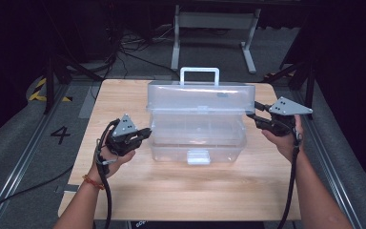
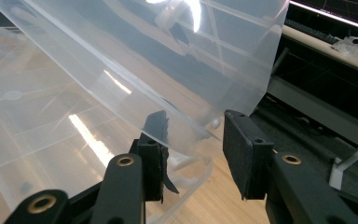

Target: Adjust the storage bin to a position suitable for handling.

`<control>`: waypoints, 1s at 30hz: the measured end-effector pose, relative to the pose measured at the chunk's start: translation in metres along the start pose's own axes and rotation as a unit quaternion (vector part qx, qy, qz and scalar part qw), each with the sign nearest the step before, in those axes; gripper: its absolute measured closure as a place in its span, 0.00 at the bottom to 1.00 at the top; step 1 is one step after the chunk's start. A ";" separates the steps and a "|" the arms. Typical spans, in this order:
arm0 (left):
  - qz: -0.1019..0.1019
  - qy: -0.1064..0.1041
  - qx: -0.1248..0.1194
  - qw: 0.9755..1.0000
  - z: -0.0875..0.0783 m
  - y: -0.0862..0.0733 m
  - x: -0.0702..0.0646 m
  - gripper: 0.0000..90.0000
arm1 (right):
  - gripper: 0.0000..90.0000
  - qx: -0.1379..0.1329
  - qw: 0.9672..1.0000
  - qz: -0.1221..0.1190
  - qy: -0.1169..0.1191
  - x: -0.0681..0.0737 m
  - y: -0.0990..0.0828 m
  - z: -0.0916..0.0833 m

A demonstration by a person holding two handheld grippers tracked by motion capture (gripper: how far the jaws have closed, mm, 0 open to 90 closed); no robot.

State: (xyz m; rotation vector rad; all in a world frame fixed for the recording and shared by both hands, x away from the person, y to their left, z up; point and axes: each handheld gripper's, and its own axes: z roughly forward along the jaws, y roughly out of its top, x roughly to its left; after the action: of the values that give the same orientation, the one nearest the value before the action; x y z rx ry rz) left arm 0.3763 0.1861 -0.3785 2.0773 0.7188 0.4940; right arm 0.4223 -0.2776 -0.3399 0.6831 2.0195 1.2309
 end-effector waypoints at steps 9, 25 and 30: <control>-0.003 -0.005 0.008 1.000 0.006 -0.007 -0.002 0.94 | 0.70 -0.001 1.000 0.006 -0.008 -0.003 0.005 0.001; -0.009 -0.011 0.001 1.000 0.008 -0.014 -0.003 0.95 | 0.74 0.007 0.999 0.005 -0.034 -0.008 0.020 0.008; -0.005 -0.015 0.001 1.000 0.010 -0.015 -0.003 0.97 | 0.77 0.005 0.999 0.009 -0.037 -0.013 0.027 0.009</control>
State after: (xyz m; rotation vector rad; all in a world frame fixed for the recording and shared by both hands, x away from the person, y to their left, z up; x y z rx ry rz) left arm 0.3752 0.1852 -0.3961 2.0768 0.7116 0.4557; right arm 0.4405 -0.2706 -0.3146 0.7428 1.9643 1.1894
